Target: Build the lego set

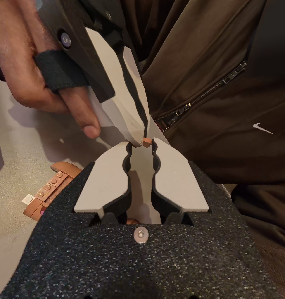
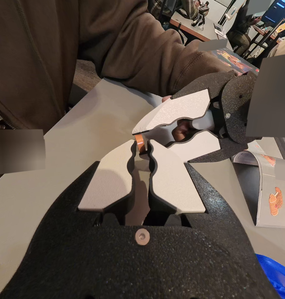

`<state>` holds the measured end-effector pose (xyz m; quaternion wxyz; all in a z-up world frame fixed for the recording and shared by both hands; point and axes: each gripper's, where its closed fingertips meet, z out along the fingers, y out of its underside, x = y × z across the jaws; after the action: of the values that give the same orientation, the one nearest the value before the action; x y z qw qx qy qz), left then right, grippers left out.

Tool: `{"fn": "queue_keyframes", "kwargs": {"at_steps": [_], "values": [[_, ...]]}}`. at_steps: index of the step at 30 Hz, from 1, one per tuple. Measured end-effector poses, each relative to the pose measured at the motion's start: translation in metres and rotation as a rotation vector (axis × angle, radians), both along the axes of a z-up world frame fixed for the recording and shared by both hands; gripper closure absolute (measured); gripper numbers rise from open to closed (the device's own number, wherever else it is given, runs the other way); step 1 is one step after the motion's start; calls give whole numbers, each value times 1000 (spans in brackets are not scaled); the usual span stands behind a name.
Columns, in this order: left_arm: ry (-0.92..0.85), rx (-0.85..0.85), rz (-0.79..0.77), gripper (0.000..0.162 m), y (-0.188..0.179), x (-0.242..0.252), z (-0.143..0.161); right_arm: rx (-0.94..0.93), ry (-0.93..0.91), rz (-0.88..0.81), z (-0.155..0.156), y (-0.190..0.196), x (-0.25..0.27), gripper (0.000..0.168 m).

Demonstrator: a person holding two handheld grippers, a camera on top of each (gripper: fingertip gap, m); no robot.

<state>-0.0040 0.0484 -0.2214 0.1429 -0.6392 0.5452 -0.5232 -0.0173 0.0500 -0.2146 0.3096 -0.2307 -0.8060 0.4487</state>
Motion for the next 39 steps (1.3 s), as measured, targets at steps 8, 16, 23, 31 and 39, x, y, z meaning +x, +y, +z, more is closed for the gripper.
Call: {"fn": "queue_keyframes", "kwargs": {"at_steps": [8, 16, 23, 31, 39], "values": [[-2, 5, 41, 138, 7, -4, -1, 13, 7, -52, -2, 7, -4, 160], [29, 159, 219, 112, 42, -45, -11, -44, 22, -128, 7, 24, 0, 160], [191, 259, 264, 110, 75, -74, -54, -48, 10, -178, 8, 39, 5, 160], [292, 220, 228, 113, 49, -58, -65, -52, 19, -194, 11, 44, 10, 160], [247, 279, 254, 108, 23, -36, -65, -35, 31, -183, 15, 39, 17, 160]]}}
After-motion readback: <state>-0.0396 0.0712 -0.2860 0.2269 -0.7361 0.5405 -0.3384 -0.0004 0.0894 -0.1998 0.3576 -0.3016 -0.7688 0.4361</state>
